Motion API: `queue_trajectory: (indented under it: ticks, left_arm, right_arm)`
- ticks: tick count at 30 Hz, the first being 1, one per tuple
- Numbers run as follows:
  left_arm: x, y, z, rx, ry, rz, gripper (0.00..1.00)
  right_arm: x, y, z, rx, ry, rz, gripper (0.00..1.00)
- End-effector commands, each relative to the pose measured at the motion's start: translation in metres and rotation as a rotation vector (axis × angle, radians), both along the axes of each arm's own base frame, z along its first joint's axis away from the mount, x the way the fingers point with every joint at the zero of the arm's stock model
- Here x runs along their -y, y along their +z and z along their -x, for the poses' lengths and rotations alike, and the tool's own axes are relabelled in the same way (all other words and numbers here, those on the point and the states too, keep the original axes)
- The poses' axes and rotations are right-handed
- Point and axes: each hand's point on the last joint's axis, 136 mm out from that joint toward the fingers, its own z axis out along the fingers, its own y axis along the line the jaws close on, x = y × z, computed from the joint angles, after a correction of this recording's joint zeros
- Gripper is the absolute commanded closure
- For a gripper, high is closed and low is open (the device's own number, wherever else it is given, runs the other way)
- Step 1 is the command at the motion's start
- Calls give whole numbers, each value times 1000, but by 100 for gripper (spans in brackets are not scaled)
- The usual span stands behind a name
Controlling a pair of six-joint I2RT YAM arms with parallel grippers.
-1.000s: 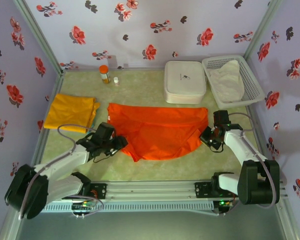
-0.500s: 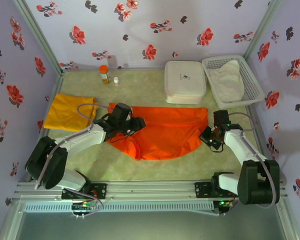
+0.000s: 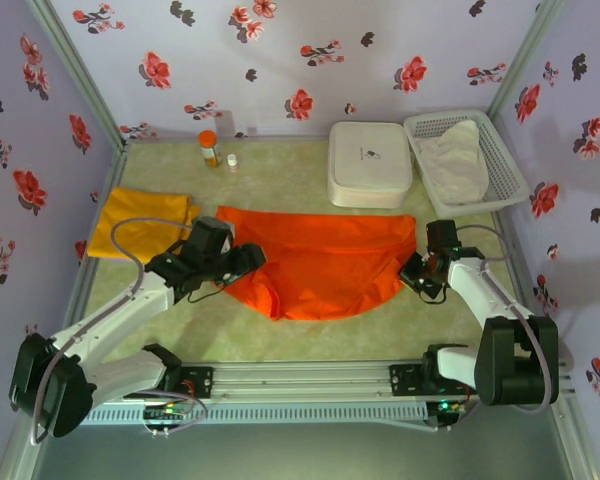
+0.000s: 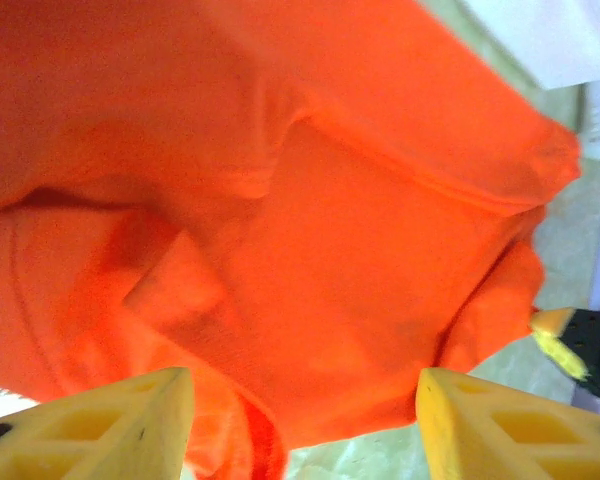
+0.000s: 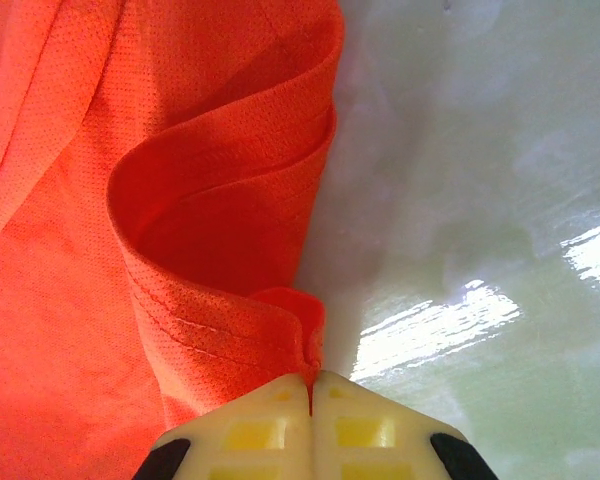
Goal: Fold and stack the t-shirts
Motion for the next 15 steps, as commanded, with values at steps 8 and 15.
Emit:
queue_trajectory:
  ticks: [8, 15]
  left_arm:
    - [-4, -57, 5, -123, 170, 99, 38]
    - [6, -60, -5, -113, 209, 178, 39]
  right_arm:
    - [1, 4, 1, 15, -5, -5, 100]
    - [0, 3, 0, 15, -2, -10, 100]
